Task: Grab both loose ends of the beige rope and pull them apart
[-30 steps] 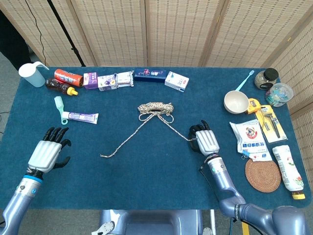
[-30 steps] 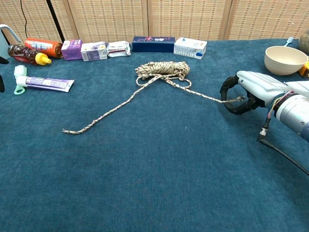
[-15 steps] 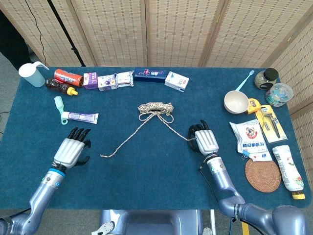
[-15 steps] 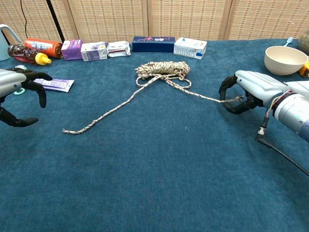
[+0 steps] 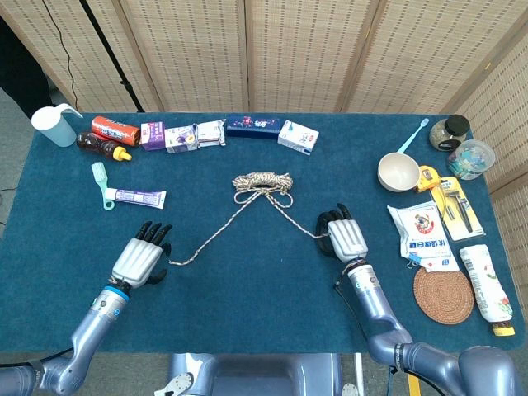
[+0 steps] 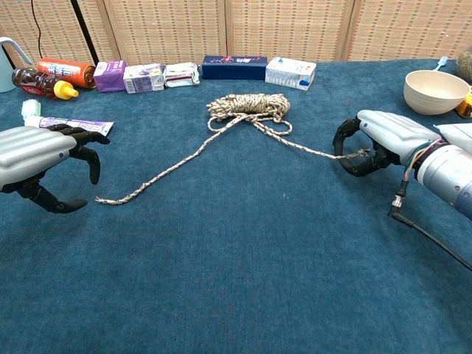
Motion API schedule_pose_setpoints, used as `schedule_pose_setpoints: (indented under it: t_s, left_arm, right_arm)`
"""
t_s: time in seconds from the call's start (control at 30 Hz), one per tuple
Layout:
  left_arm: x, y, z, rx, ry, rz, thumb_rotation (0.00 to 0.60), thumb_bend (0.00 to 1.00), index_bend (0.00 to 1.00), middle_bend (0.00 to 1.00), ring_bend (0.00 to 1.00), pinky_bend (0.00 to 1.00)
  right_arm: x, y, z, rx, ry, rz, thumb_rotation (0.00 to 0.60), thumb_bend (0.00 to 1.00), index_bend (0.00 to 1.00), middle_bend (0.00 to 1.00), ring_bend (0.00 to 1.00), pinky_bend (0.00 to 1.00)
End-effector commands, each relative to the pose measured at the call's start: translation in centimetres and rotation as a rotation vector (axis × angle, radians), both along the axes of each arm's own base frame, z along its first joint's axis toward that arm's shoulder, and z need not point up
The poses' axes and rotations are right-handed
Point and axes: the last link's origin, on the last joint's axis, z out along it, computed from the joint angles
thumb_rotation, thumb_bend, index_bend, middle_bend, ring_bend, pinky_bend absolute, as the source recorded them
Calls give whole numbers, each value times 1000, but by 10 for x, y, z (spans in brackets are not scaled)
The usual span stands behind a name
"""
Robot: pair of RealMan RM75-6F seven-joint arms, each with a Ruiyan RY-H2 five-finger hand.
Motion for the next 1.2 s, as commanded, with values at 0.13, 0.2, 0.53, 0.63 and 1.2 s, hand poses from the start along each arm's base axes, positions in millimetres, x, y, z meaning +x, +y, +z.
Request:
schedule_pose_setpoints:
  t_s: [0.13, 0.2, 0.53, 0.63, 1.2]
  left_arm:
    - [1, 2, -7, 1, 6, 4, 486, 299, 427, 95, 54, 0]
    - [0, 3, -10, 1, 9, 6, 486, 300, 429, 95, 54, 0]
    - [6, 5, -24, 11, -14, 10, 521, 300, 457, 104, 57, 0]
    - [7, 5, -27, 16, -14, 9, 564, 300, 480, 111, 60, 0]
    - [12, 7, -41, 28, -47, 45, 600, 305, 512, 130, 61, 0]
  right_arm:
    - [-1, 0, 0, 0, -3, -2, 600, 516, 599, 317, 234, 55]
    - [-2, 0, 0, -2, -2, -4, 600, 516, 599, 317, 234, 55]
    - [-5, 0, 2, -8, -5, -10, 600, 515, 599, 317, 234, 55]
    - [-6, 0, 2, -10, -7, -11, 600, 516, 599, 317, 233, 55]
    - [-10, 2, 5, -18, -8, -23, 600, 515, 599, 317, 234, 55]
